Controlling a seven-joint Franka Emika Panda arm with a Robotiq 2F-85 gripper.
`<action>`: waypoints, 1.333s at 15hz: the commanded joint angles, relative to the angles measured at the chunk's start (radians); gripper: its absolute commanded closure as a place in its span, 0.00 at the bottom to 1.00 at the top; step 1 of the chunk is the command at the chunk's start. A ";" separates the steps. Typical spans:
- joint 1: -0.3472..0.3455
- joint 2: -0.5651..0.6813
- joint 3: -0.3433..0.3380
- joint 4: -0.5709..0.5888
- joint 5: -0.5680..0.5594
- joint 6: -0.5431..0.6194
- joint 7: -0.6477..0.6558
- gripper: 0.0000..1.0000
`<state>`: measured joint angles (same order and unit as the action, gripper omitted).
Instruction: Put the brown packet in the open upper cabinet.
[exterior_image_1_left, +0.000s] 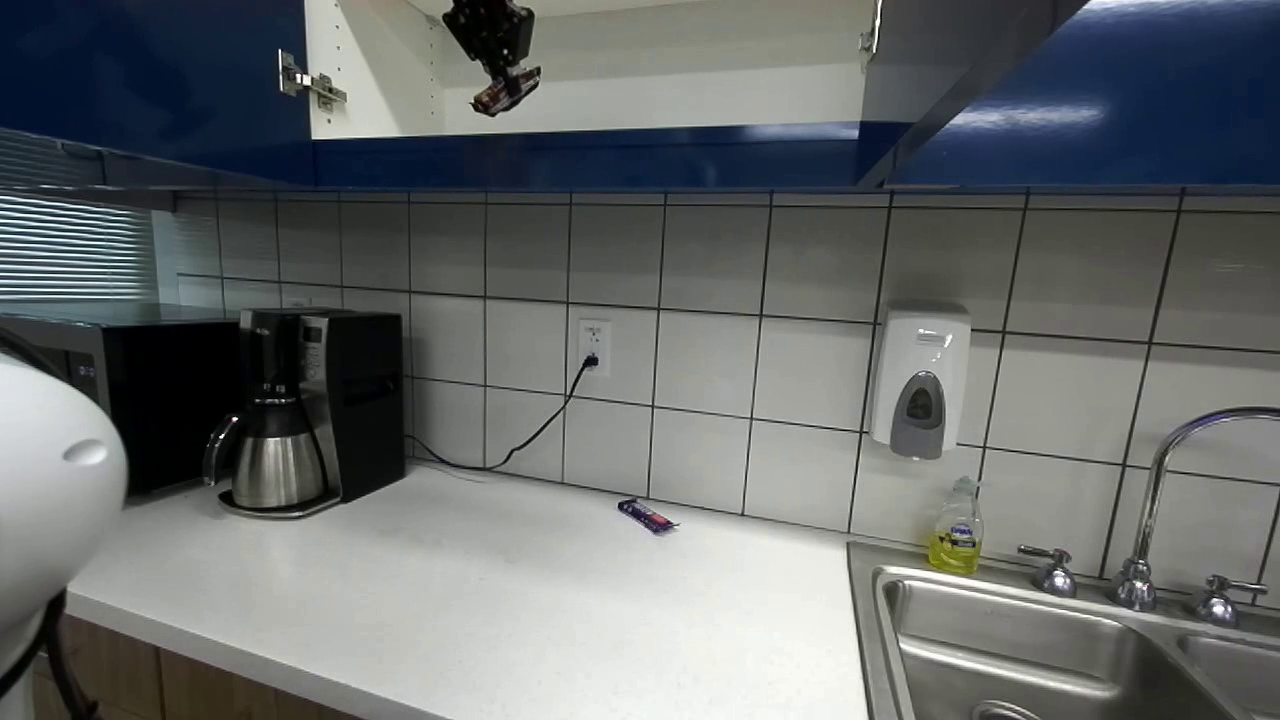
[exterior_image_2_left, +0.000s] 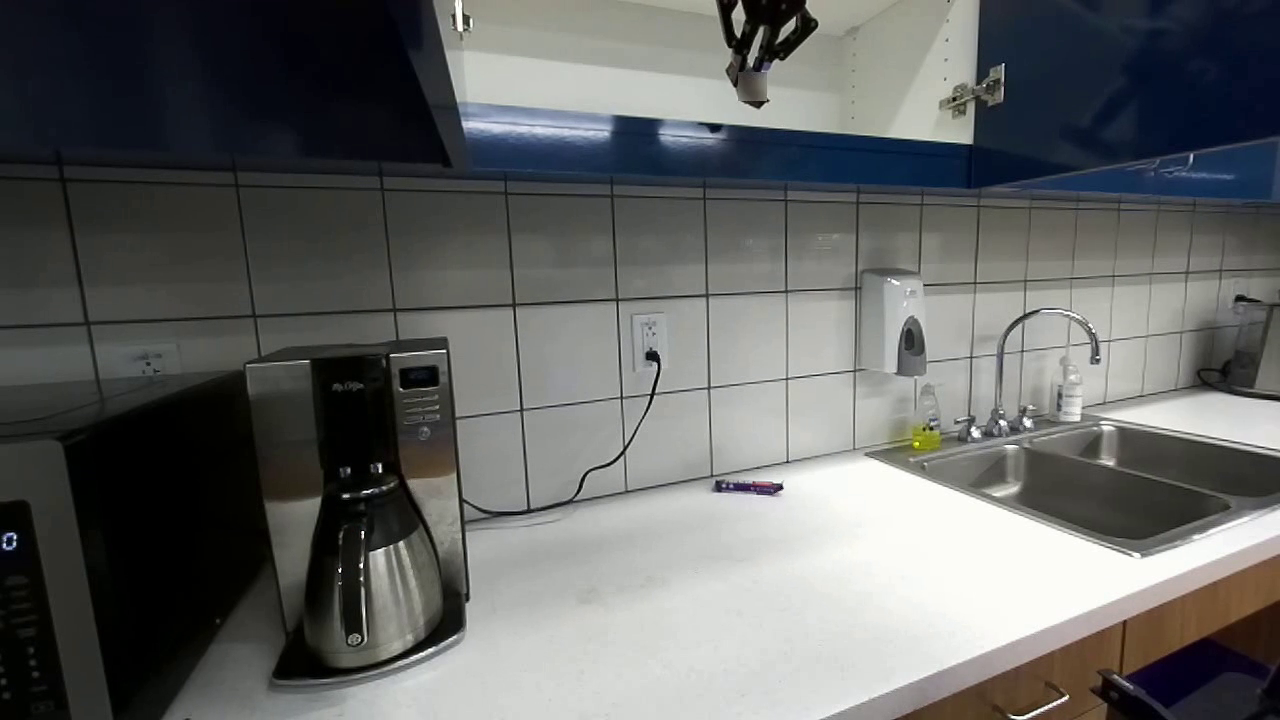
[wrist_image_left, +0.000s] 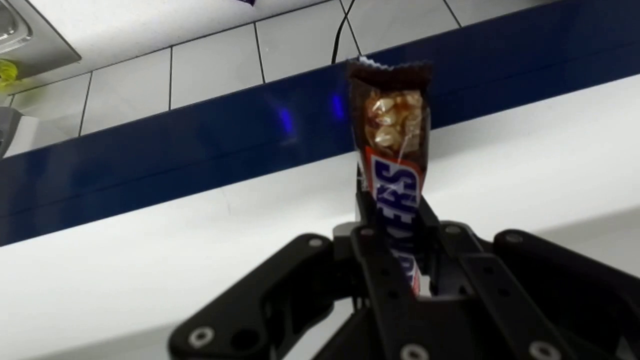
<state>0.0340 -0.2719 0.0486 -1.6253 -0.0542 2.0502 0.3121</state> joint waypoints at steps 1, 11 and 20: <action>-0.025 0.080 0.026 0.103 -0.037 0.004 0.047 0.95; -0.008 0.252 0.011 0.314 -0.044 -0.032 0.080 0.95; 0.007 0.394 0.002 0.440 -0.058 -0.038 0.119 0.95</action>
<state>0.0345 0.0682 0.0496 -1.2736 -0.0858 2.0548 0.3915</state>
